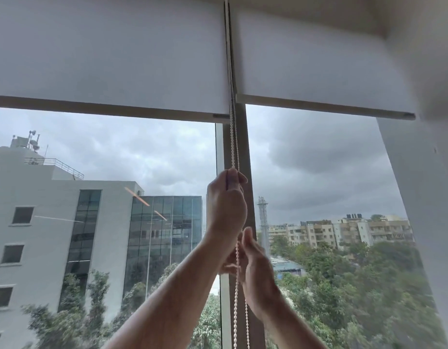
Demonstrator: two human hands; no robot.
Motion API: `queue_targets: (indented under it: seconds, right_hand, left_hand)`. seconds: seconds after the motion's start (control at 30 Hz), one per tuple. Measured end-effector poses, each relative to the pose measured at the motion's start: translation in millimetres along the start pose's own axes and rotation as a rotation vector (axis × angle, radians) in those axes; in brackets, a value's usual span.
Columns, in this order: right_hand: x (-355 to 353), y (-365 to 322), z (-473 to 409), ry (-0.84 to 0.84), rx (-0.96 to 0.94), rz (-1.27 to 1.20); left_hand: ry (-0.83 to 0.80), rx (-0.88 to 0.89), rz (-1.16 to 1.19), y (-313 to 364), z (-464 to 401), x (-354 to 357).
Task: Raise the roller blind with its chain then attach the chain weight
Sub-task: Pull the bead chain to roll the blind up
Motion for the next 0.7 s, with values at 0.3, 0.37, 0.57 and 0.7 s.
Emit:
queue_targets:
  seconds: [0.3,0.37,0.57,0.7]
  right_hand:
    - [-10,-102,-84,0.034,0.028,-0.181]
    - [-3,-124,-96,-0.004,0.007,-0.113]
    - [15,-158,-116,0.045,0.029,-0.044]
    - [18,-158,-114,0.226,-0.117,0.090]
  left_hand:
    - [-0.001,0.088,-0.057,9,18,-17]
    - [0.003,0.073,-0.070,-1,31,-21]
    - [-0.029,-0.003,-0.022,-23,66,-30]
    - [-0.071,-0.009,-0.011,-27,65,-34]
Point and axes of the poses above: each hand's wrist, its own z-axis away from the middle knuckle, its own x-axis out of the palm, y = z × x, the point moved 4 cm from there along -z, towards the middle knuckle, and after that the axes turned 13 degrees about z, right-handed, at the moved point
